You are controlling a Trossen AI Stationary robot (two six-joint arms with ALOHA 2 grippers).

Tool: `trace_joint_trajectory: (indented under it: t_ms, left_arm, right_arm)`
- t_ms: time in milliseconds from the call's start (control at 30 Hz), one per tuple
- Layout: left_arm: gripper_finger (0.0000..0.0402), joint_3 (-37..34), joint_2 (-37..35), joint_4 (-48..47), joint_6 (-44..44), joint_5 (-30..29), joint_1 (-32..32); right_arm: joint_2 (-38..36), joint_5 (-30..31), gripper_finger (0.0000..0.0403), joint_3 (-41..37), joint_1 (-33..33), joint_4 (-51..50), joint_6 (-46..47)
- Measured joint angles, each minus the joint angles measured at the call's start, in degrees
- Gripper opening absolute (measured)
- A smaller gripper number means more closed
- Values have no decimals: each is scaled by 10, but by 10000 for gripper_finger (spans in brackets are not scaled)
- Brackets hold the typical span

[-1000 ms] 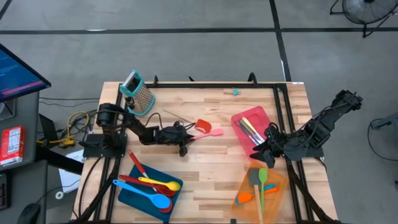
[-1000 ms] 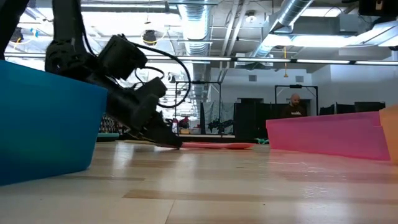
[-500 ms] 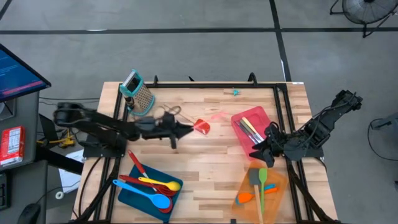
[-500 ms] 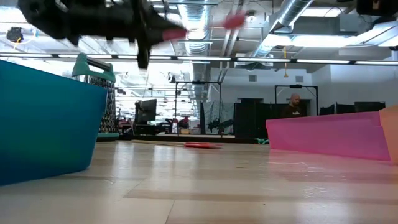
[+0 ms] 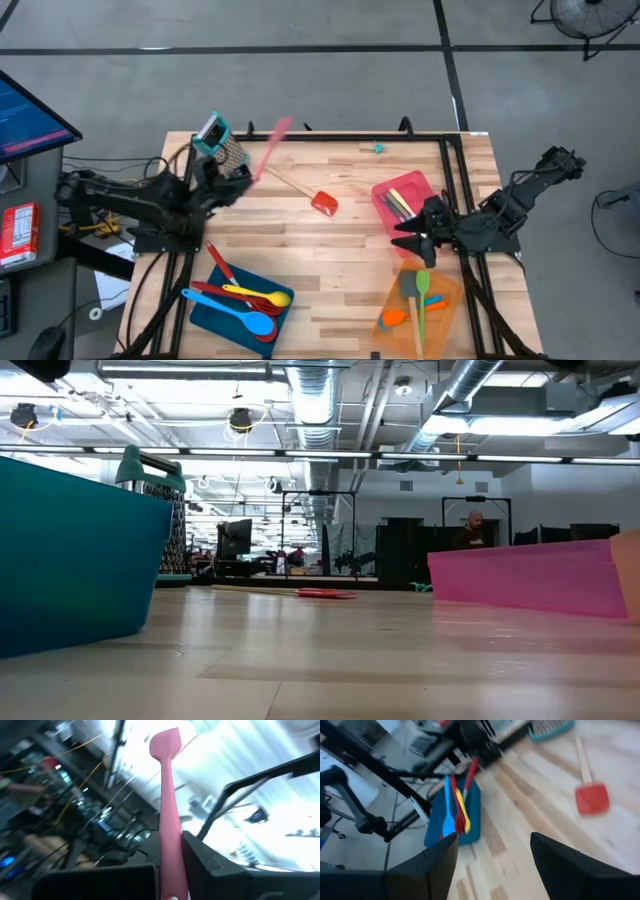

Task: Pick & Place Kitchen Items
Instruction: Put the pink spatula into the orange bin

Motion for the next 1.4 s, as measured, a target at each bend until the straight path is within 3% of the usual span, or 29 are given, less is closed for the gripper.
trace_joint_trajectory:
  t_ms: [267,467,600,767,1067,1400]
  left_arm:
    - [26,1,-15,26,26,-10,-25]
    - [27,1,26,98,42,-10,-34]
    - [27,6,74,128,39,-11,-42]
    - [27,55,138,132,38,-7,-46]
    - [27,121,214,131,34,15,-46]
    - [27,123,230,133,25,14,-47]
  right_arm:
    - [20,-9,244,0,-54,121,-149]
    - [52,-22,244,0,-128,272,-299]
    - [83,-124,244,0,-204,421,-349]
    - [134,-246,244,1,-279,542,-325]
    - [235,-368,244,118,-324,528,-335]
    - [316,-412,244,328,-351,336,-410]
